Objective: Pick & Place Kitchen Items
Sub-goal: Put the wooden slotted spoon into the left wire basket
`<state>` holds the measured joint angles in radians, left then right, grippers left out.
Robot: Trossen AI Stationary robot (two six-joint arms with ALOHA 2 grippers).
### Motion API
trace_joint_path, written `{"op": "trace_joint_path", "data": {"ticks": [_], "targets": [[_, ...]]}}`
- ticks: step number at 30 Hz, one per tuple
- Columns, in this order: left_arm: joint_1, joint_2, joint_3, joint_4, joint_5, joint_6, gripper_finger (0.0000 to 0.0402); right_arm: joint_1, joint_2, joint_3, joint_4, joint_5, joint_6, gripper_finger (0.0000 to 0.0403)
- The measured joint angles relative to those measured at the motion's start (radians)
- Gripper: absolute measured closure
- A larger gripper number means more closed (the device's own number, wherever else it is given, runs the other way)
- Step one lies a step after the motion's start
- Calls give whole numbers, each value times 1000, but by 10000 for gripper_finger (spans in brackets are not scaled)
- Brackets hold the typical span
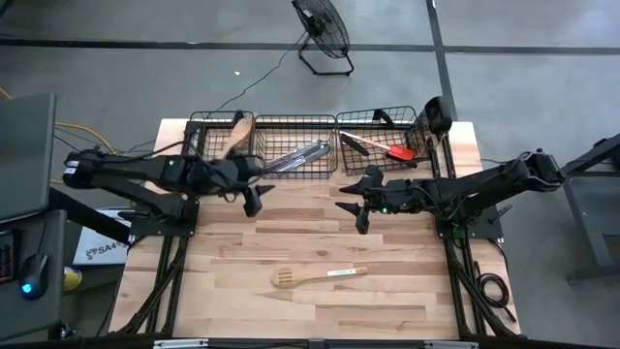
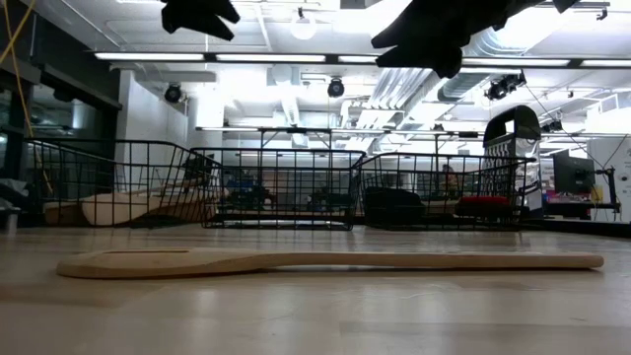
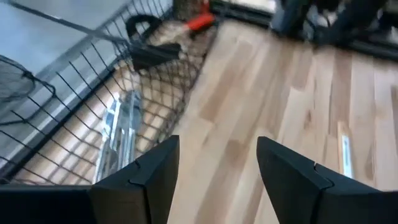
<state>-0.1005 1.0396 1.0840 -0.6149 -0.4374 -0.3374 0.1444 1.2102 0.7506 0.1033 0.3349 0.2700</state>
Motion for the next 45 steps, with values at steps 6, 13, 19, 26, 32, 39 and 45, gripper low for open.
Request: {"op": "trace_joint_path", "data": {"ticks": [6,13,19,26,32,39,45], "targets": [[-63,50,-2,-3,0,-31,193,2,0,0,-7,-56,22,212],[-131,95,-1,44,-1,-36,193,34,0,0,-67,-77,20,212],[-139,110,-2,31,1,-42,193,73,0,0,-101,-81,15,212],[-143,113,-2,35,0,-43,193,101,0,0,-84,-78,14,212],[-143,113,-2,34,0,-43,193,138,2,0,-42,-72,-15,212],[-143,113,-2,36,0,-43,193,182,69,5,-10,-57,-33,212],[-143,113,-2,35,0,-42,193,217,140,60,-58,-76,-28,212]]}}
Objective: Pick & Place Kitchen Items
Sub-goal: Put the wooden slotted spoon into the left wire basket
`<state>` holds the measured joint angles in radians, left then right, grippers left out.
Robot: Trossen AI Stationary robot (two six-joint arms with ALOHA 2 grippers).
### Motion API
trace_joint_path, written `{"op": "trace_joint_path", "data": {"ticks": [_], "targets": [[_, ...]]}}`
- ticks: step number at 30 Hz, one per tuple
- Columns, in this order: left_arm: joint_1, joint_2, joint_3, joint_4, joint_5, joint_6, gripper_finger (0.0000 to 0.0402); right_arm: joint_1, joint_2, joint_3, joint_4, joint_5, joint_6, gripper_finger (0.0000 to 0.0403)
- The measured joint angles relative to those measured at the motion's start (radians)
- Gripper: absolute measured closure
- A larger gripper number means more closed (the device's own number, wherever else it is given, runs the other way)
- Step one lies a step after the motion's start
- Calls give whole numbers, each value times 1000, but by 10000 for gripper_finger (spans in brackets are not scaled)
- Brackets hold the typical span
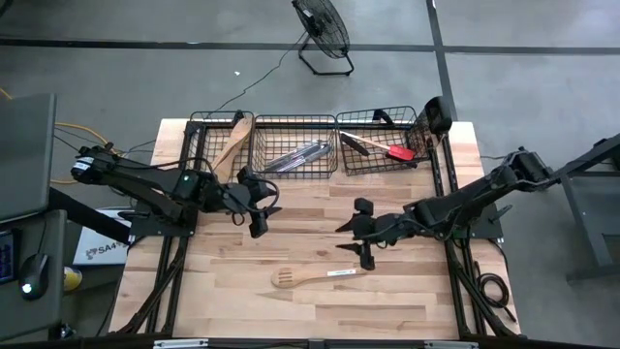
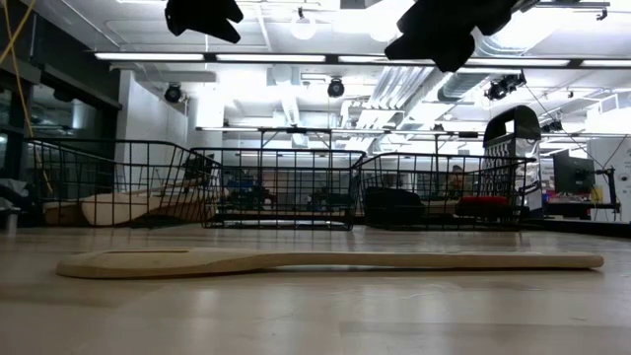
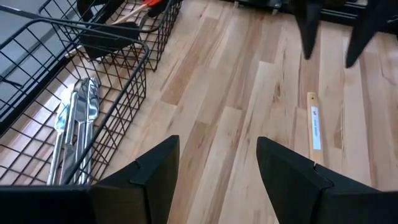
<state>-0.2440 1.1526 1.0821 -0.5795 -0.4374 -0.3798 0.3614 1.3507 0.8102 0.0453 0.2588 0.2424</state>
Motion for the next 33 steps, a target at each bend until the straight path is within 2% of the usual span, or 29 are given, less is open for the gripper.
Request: {"op": "trace_joint_path", "data": {"ticks": [8,18,24,33], "targets": [[0,0,0,-69,0,-46,193,12,67,90,-175,-94,101,212],[0,-1,0,-64,-25,-63,193,62,193,132,-227,-262,209,212],[0,-1,0,-41,-26,-47,193,104,286,161,-254,-316,232,212],[1,-1,0,3,-27,-63,193,114,351,179,-394,-310,228,212]]}}
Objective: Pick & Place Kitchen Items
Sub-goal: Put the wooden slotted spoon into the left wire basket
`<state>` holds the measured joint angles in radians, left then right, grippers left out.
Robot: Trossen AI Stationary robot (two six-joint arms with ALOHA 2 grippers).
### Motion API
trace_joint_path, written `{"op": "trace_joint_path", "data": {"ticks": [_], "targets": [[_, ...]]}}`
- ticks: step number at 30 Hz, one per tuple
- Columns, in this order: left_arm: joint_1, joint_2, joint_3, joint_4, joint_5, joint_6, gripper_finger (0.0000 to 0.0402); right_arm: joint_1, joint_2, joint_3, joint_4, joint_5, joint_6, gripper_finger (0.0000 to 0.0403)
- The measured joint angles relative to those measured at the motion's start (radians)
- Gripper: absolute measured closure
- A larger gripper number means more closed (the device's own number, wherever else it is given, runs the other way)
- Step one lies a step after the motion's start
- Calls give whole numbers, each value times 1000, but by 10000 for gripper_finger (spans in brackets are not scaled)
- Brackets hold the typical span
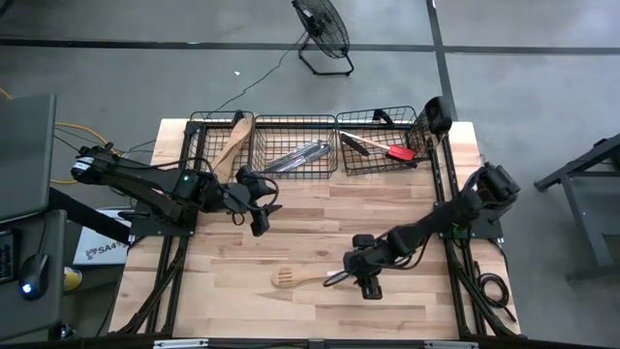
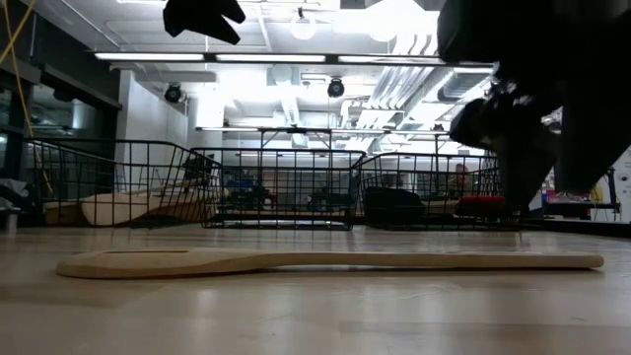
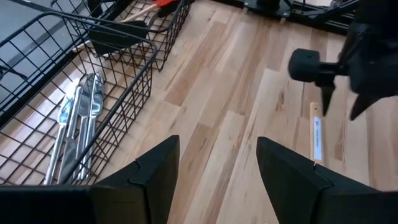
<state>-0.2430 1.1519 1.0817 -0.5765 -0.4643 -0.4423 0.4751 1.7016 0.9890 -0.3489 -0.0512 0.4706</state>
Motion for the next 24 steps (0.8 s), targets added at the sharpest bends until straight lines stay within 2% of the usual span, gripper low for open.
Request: {"op": "trace_joint_path", "data": {"ticks": [9,24], "targets": [[1,0,0,5,-52,-13,193,-4,26,0,-88,102,27,212],[1,0,0,4,-81,-44,193,35,49,-1,-143,109,15,212]]}}
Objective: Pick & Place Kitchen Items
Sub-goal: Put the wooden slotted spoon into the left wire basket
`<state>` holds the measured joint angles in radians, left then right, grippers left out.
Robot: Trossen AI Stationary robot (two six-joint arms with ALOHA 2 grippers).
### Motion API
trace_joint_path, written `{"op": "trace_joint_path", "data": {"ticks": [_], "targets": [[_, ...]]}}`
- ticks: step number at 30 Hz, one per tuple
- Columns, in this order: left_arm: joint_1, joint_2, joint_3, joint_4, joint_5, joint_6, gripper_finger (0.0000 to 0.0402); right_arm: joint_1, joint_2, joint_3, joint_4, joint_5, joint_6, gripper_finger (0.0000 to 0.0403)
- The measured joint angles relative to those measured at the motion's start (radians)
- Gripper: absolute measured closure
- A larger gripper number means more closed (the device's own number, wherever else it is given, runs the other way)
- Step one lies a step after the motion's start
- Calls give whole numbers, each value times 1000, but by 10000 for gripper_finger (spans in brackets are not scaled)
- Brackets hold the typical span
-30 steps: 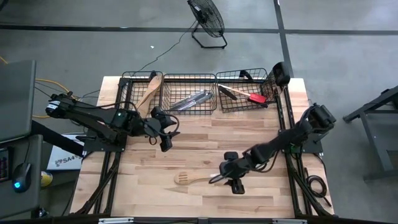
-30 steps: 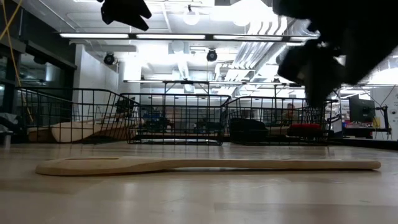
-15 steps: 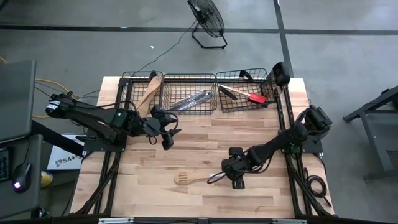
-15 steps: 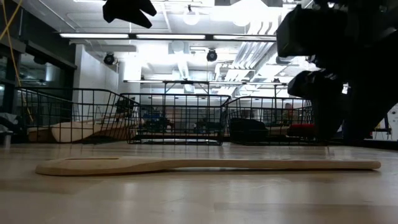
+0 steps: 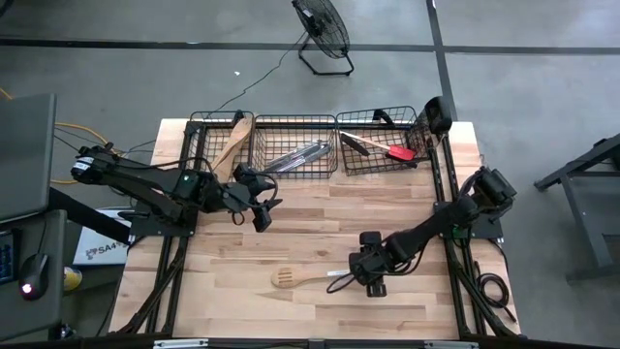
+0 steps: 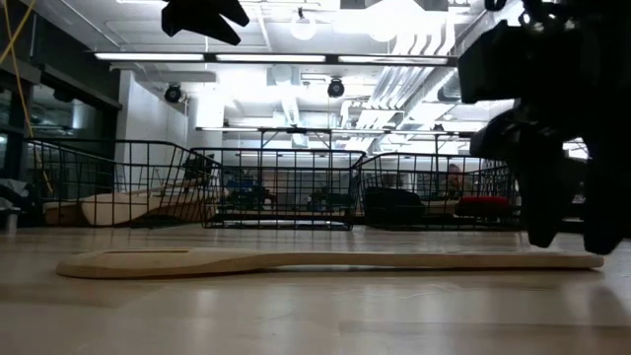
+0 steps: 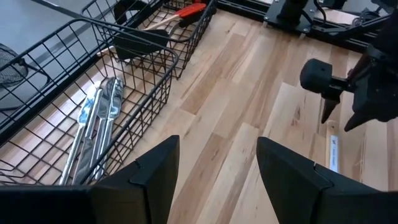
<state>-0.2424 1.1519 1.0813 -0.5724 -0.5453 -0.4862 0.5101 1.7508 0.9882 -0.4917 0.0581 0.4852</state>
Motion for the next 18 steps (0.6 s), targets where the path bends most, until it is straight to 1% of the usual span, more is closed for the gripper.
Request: {"op": "trace_joint_path", "data": {"ticks": [5,14,18], "targets": [[0,0,0,0,0,0,193,7,42,2,15,-2,-11,212],[0,0,0,-6,4,0,193,8,50,3,10,19,-17,213],[0,0,0,-6,5,1,193,7,51,2,7,37,-18,228]]}}
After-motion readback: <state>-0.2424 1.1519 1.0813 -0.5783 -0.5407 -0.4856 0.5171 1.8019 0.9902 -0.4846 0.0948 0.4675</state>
